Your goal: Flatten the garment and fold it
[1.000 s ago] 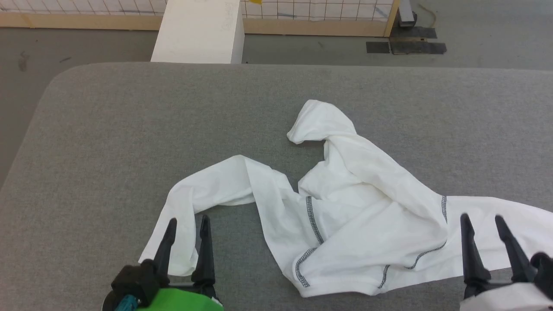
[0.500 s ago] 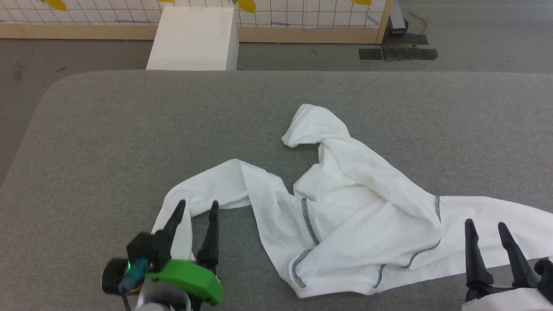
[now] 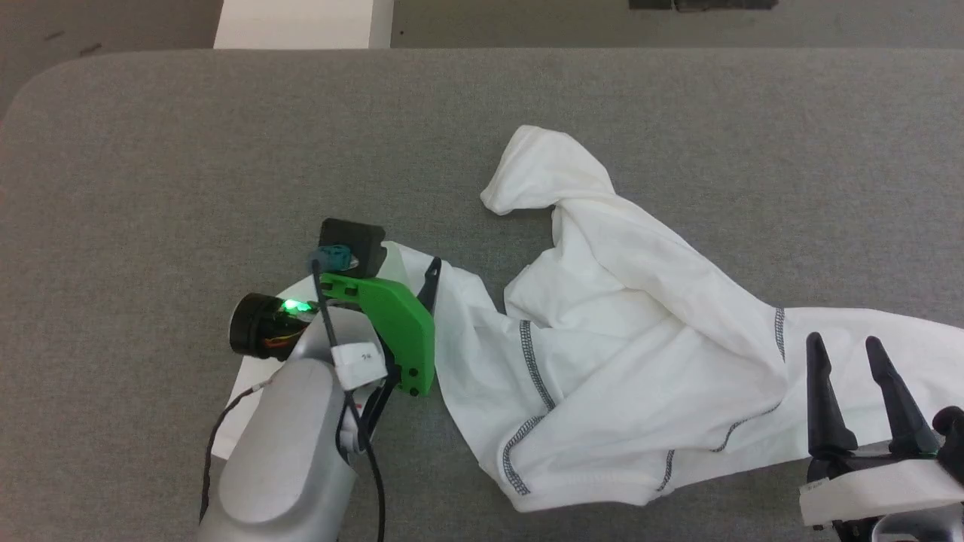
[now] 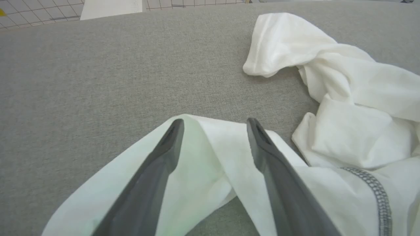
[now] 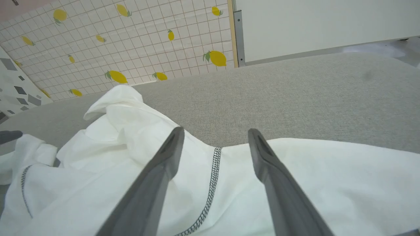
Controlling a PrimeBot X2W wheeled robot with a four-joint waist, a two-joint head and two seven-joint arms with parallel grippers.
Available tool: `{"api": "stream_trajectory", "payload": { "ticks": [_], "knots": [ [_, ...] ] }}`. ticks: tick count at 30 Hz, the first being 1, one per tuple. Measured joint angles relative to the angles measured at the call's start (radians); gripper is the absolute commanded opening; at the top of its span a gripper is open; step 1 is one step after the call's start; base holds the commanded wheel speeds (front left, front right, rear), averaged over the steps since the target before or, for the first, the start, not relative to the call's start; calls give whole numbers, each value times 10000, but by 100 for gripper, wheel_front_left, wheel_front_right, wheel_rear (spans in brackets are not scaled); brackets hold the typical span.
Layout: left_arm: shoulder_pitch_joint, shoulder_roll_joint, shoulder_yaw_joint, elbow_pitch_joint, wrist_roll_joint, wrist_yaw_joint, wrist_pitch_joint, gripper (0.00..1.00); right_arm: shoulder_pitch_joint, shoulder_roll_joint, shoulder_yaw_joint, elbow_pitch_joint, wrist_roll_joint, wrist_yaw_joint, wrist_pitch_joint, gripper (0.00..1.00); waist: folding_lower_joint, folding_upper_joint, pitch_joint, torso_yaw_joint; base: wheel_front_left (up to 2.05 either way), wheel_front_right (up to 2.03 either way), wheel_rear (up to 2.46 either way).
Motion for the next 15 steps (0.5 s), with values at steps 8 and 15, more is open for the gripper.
{"api": "stream_trajectory", "payload": {
  "ticks": [8,15],
  "knots": [
    [-566,-209,-111,1290,-288,537,846,98,-324,2,50,161,13,0,33,100,0,0,661,-194,0,0,0],
    [-792,-362,-29,1603,-529,681,132,0,-453,-2,21,332,27,0,21,100,0,0,727,-233,0,0,0]
  ]
}}
